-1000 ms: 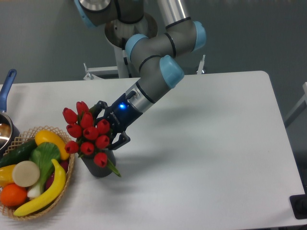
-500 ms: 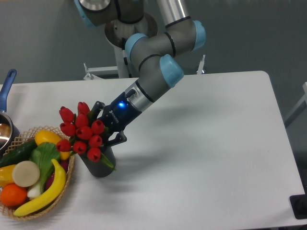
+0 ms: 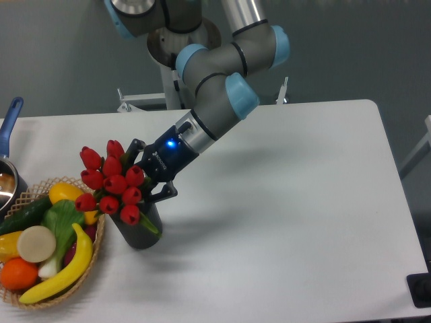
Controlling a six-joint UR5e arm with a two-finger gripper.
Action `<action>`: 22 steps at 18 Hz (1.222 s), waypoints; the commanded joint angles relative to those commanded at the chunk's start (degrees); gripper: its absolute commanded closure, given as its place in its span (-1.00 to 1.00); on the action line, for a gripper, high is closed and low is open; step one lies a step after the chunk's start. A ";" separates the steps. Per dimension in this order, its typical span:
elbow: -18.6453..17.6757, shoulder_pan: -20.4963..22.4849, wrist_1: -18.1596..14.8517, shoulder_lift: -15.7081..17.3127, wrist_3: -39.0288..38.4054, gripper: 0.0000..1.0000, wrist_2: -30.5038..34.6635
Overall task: Pick up the flowers from the vase
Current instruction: 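Lift the gripped tulips upward out of the dark vase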
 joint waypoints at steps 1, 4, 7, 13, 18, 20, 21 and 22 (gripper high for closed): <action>0.09 0.09 0.00 0.26 0.00 0.06 -0.70; 0.52 0.70 0.00 0.88 -1.31 0.06 -2.54; 1.93 0.70 0.00 1.14 -3.59 0.07 -3.43; 2.64 1.93 0.00 3.95 -8.35 0.07 -5.71; 3.07 3.16 0.00 5.27 -9.75 0.07 -6.24; 3.69 3.60 0.00 5.54 -10.54 0.08 -7.99; 3.87 4.21 0.00 5.54 -11.16 0.08 -9.13; 4.22 4.39 0.00 5.71 -11.51 0.08 -10.10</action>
